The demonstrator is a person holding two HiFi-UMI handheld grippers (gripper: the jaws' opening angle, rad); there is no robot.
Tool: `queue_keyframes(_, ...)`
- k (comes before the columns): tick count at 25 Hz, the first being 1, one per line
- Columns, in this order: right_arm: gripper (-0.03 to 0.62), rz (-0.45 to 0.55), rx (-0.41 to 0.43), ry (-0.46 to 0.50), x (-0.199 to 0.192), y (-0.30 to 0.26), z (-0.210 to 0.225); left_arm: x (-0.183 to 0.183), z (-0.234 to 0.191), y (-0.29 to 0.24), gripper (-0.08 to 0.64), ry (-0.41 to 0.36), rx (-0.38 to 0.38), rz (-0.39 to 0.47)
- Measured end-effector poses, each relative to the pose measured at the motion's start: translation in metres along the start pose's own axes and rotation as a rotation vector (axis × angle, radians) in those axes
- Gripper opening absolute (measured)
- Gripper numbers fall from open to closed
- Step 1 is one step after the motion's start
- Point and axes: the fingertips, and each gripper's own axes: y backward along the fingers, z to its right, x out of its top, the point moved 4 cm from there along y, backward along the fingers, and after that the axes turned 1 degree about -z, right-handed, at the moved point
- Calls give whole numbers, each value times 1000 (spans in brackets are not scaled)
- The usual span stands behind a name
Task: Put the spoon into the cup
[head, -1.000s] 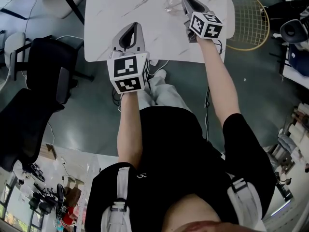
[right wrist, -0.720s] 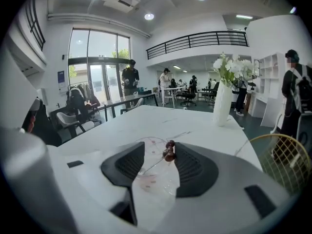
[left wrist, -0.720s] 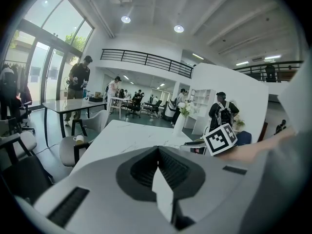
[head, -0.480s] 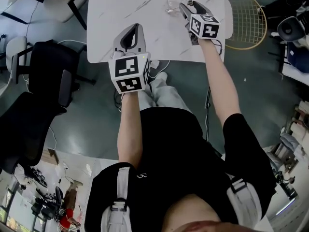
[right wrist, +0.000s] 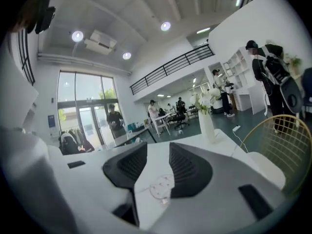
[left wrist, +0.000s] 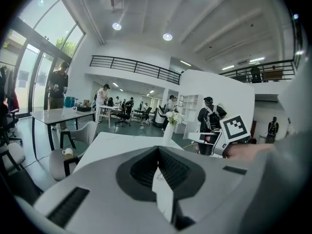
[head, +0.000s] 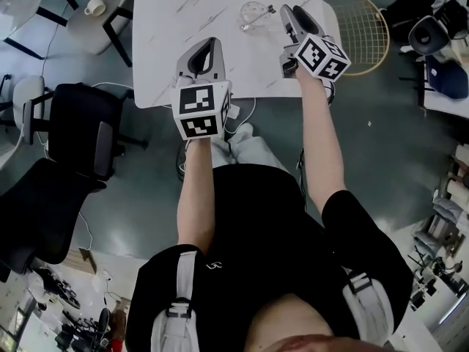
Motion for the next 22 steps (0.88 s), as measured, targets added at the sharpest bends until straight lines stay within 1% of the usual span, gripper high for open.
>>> queue_keyframes(2,103,67,-5,-21,19,16,-8,13,5,1,14,-16,-15,23)
queue_keyframes(3,67,94,-7,-4,30,23,-14,21,6,1,14,-25,-21,39)
queue_keyframes(4,50,117,-13,29,40,29,-20,29,8,0,14,-35,-27,56)
queue_keyframes(6,48,149,-29,91,59,44,-31,40,14,0,14,-54,-46,80)
queue_keyframes(9,40,194,-31,124,83,66,-46,53,25,0,14,-85,-80,108)
queue_keyframes(11,37,213,-27,148,92,76,-55,65,33,2,14,-109,-98,140)
queue_keyframes(13,34,218,-30,161,94,84,-59,79,40,4,14,-138,-122,187)
queue_keyframes(16,31,201,-28,168,86,98,-66,95,51,7,14,-169,-156,242)
queue_keyframes(18,28,204,0,205,89,103,-78,101,53,4,14,-165,-166,266)
queue_keyframes(20,25,223,32,263,93,107,-88,104,55,1,14,-161,-175,277)
queue_keyframes(22,7,235,28,282,91,114,-86,103,61,-1,14,-161,-192,281)
